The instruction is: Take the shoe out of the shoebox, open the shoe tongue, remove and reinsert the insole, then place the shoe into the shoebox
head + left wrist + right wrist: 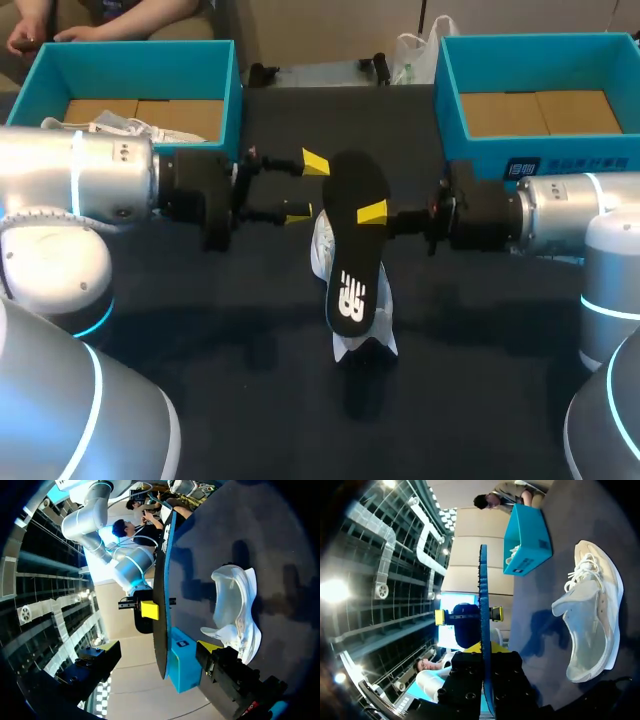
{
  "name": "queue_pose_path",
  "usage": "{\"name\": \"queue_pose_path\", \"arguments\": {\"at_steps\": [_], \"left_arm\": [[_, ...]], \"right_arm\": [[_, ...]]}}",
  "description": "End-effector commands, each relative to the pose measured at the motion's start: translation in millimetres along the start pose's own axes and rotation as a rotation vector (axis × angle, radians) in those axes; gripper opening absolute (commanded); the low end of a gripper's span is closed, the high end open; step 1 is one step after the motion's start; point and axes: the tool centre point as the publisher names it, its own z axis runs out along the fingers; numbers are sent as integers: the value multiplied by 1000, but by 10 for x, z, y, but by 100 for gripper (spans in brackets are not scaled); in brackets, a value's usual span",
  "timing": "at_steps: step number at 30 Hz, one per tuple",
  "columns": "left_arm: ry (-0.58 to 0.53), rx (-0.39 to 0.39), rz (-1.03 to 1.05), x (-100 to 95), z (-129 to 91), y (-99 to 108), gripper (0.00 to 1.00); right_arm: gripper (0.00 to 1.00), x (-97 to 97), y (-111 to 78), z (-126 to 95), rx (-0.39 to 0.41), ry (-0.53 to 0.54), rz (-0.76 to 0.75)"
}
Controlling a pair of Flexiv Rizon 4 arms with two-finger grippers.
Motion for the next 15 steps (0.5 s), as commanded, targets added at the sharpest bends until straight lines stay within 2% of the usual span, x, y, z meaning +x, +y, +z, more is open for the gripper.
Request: {"name": "queue_pose_path", "arguments": {"at_steps": [1,10,12,13,14,15], "left_arm": [[-21,2,-10,53,187,10,100],[-55,-15,-40,88,309,-1,98],[-67,-18,-49,94,316,8,89],[-72,-18,-50,93,318,9,80],[-81,-14,-59,93,322,9,77],[-85,-9,-64,93,325,9,66]], "right_arm": [[0,29,25,68,2,-8,-1],[0,30,65,109,7,-16,-7],[0,34,68,120,10,-15,-9],[0,34,68,121,11,-15,-10],[0,34,68,121,10,-15,-10],[0,33,68,121,8,-15,-11]]}}
